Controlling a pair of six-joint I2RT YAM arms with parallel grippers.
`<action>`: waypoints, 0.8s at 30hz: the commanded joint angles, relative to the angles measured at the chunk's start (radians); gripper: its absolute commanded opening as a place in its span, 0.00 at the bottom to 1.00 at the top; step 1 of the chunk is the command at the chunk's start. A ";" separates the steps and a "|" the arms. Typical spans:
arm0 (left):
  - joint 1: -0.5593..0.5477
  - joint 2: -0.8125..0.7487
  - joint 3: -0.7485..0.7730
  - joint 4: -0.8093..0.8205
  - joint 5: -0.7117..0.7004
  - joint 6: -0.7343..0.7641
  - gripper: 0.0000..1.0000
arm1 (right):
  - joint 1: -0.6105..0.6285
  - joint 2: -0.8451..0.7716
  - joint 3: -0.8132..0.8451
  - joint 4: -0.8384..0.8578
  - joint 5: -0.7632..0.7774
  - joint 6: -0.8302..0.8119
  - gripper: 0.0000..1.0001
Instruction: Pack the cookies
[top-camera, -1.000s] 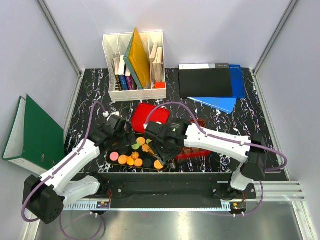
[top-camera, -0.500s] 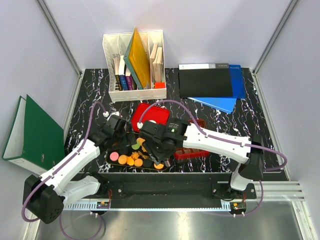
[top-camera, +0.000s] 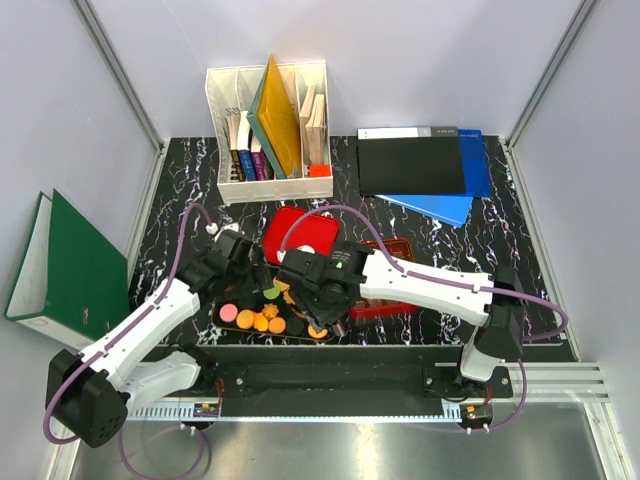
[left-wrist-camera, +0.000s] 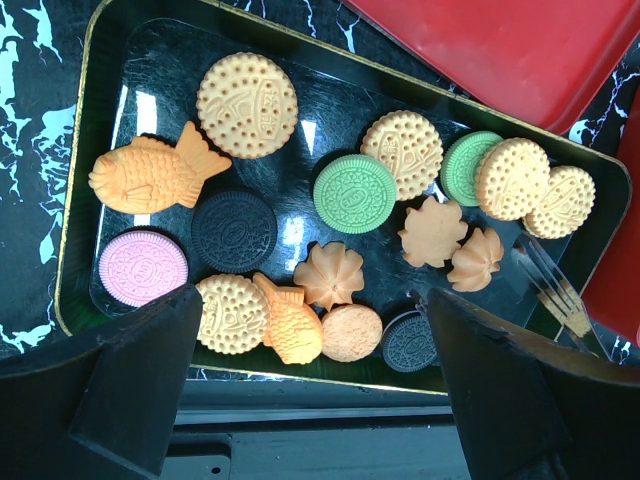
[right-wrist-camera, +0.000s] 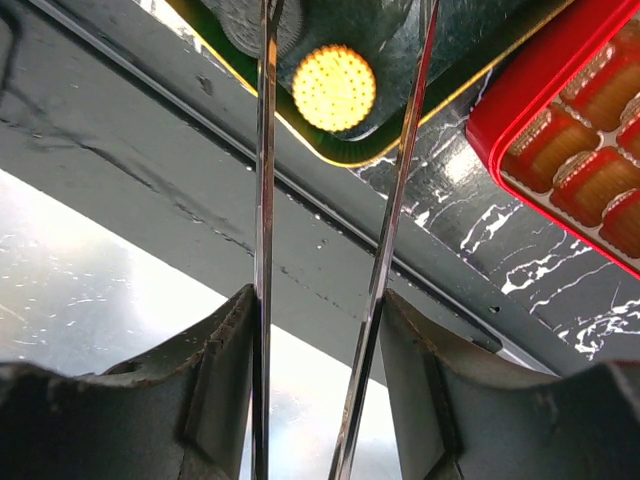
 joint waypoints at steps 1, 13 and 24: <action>-0.002 -0.008 0.001 0.028 0.012 0.009 0.98 | 0.005 -0.007 -0.040 0.026 0.011 0.004 0.55; -0.004 -0.022 -0.005 0.028 0.015 0.009 0.98 | 0.003 -0.028 -0.059 0.039 0.022 0.025 0.38; -0.002 -0.011 0.008 0.027 0.020 0.012 0.98 | 0.002 -0.143 0.088 -0.198 0.189 0.081 0.36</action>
